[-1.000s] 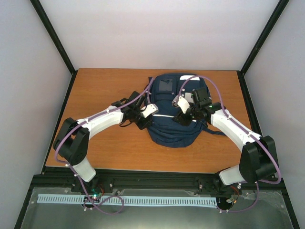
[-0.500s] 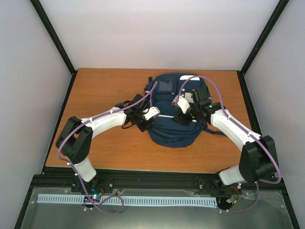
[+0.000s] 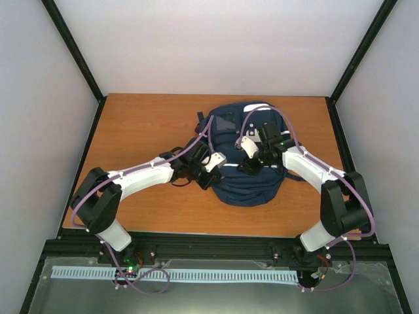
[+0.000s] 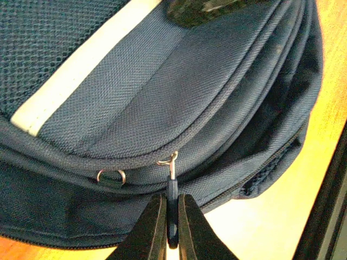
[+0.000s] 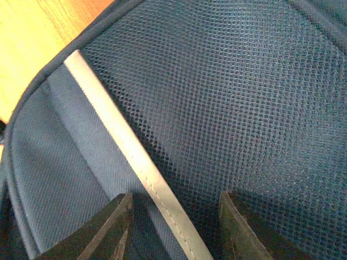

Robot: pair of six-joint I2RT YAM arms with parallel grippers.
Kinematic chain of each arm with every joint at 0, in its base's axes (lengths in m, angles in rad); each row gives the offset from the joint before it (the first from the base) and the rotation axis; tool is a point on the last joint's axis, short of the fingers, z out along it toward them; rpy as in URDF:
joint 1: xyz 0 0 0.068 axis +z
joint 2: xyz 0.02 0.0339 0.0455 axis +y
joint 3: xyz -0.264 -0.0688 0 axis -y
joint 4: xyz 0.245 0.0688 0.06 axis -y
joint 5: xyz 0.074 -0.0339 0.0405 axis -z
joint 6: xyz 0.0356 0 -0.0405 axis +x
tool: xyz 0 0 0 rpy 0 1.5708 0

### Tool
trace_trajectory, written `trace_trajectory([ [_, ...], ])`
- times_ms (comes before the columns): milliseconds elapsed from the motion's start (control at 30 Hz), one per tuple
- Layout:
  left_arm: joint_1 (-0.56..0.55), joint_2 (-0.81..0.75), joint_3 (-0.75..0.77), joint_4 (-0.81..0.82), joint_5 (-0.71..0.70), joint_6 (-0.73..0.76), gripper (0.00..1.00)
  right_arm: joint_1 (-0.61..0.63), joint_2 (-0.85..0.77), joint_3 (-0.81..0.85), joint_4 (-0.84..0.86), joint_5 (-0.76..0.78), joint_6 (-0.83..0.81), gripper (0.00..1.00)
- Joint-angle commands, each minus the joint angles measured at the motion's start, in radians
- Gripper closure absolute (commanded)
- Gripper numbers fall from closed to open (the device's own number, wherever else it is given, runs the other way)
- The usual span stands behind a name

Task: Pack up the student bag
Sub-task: Zip the student bag at the center of the board.

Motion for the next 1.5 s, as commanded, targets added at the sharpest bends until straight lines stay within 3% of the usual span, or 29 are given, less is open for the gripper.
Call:
trace_trajectory([
  [0, -0.054, -0.007, -0.002, 0.115, 0.11, -0.093, 0.99, -0.003, 0.061, 0.027, -0.014, 0.002, 0.015, 0.58],
  [433, -0.17, 0.185, 0.115, 0.322, 0.094, -0.204, 0.98, -0.034, 0.069, 0.03, -0.012, 0.017, 0.031, 0.62],
  [667, -0.209, 0.26, 0.189, 0.414, 0.039, -0.3, 0.95, -0.186, -0.02, 0.058, -0.058, 0.004, 0.044, 0.63],
  [867, -0.22, 0.369, 0.303, 0.447, 0.017, -0.377, 0.91, -0.224, -0.208, 0.025, -0.144, 0.201, -0.016, 0.6],
  [1000, -0.221, 0.416, 0.34, 0.474, 0.045, -0.414, 0.75, -0.231, -0.337, -0.022, -0.184, 0.321, -0.053, 0.51],
  [1133, -0.222, 0.412, 0.347, 0.442, 0.093, -0.398, 0.62, -0.235, -0.383, -0.044, -0.262, 0.336, -0.064, 0.44],
  [1300, -0.222, 0.307, 0.264, 0.413, 0.091, -0.372, 0.59, -0.235, -0.368, -0.076, -0.326, 0.266, -0.055, 0.43],
  [1467, -0.22, 0.16, 0.19, 0.286, 0.008, -0.32, 0.55, -0.233, -0.337, -0.054, -0.363, 0.217, -0.067, 0.43],
])
